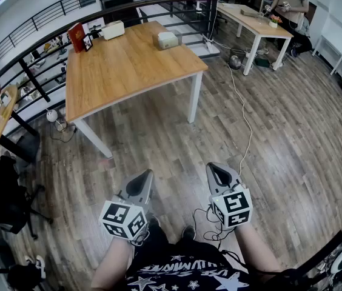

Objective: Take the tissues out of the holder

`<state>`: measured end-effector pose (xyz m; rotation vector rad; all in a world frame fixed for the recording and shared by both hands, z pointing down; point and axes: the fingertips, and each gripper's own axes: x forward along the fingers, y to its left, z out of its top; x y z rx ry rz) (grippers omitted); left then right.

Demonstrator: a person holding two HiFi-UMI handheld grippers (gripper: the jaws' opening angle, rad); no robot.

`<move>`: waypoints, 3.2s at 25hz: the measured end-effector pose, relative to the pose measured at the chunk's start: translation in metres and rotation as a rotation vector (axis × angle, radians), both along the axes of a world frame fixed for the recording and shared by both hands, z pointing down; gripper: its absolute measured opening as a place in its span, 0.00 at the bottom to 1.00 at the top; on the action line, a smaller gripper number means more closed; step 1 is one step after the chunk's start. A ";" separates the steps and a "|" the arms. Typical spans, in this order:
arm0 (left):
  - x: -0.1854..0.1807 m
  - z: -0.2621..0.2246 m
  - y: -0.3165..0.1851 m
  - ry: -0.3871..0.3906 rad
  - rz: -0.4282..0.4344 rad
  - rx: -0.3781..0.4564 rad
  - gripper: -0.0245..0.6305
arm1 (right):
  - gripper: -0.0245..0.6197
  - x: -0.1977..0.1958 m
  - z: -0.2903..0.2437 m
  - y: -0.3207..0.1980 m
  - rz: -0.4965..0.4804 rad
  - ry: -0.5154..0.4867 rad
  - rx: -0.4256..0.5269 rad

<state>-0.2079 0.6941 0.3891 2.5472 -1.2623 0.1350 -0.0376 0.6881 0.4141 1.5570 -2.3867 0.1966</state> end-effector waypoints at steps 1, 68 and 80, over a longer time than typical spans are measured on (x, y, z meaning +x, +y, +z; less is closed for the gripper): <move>0.005 0.000 0.001 -0.004 0.007 0.002 0.06 | 0.06 0.003 -0.001 0.002 -0.002 0.002 0.002; 0.058 0.021 -0.397 0.103 0.175 -0.124 0.06 | 0.07 0.057 -0.001 -0.335 0.179 -0.011 -0.018; 0.066 0.038 -0.461 0.040 0.119 -0.110 0.06 | 0.07 0.071 0.022 -0.414 0.119 -0.030 -0.025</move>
